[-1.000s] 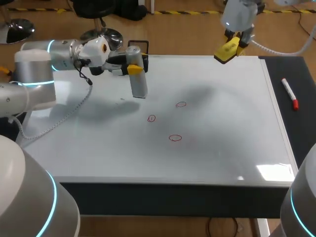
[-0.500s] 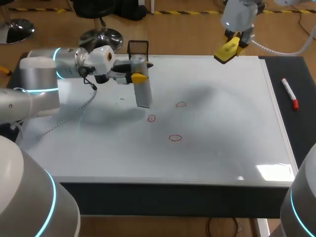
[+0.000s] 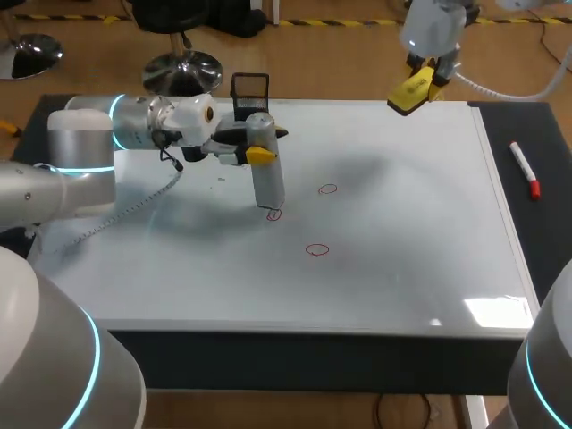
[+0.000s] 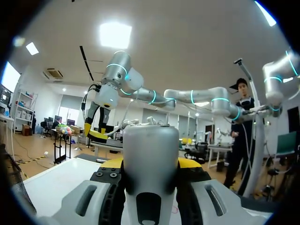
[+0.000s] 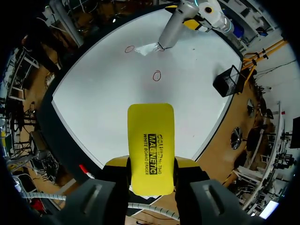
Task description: Pick up the inspection probe, press it on each red-marked spot on the whiteboard one by one, put down the probe, pick up the eraser, and wipe off all the red marks.
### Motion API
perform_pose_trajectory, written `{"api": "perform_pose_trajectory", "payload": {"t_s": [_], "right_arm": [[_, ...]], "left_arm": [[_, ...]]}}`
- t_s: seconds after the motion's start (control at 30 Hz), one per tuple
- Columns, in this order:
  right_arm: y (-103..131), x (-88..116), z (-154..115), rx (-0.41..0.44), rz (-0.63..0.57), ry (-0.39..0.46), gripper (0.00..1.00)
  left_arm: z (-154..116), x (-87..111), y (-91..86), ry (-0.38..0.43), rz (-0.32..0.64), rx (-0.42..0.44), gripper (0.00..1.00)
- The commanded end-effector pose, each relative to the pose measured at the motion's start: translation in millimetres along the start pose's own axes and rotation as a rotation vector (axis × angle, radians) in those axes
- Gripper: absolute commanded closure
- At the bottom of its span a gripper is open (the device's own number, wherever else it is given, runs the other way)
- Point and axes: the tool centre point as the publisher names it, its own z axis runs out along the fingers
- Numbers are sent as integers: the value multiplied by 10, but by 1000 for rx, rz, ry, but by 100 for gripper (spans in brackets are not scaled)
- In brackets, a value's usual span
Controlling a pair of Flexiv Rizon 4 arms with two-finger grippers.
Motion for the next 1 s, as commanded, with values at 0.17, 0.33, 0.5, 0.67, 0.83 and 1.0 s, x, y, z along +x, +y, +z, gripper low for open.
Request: {"api": "perform_pose_trajectory", "payload": {"t_s": [0.17, 0.33, 0.5, 0.67, 0.83, 1.0], "right_arm": [[-1, 6, -9, 3, -2, 1, 100], [-1, 6, -9, 3, -2, 1, 100], [-1, 6, -9, 3, -2, 1, 100], [-1, 6, -9, 3, -2, 1, 100], [-1, 6, -9, 3, -2, 1, 100], [-1, 6, -9, 3, -2, 1, 100]], "left_arm": [[23, -7, 96, 21, -5, 12, 100], [31, -13, 136, 27, -10, 15, 100], [43, -9, 172, 31, -16, 15, 100], [36, -4, 191, 31, -20, 15, 100], [30, 3, 205, 30, -23, 11, 100], [36, 4, 208, 33, -23, 6, 100]]}}
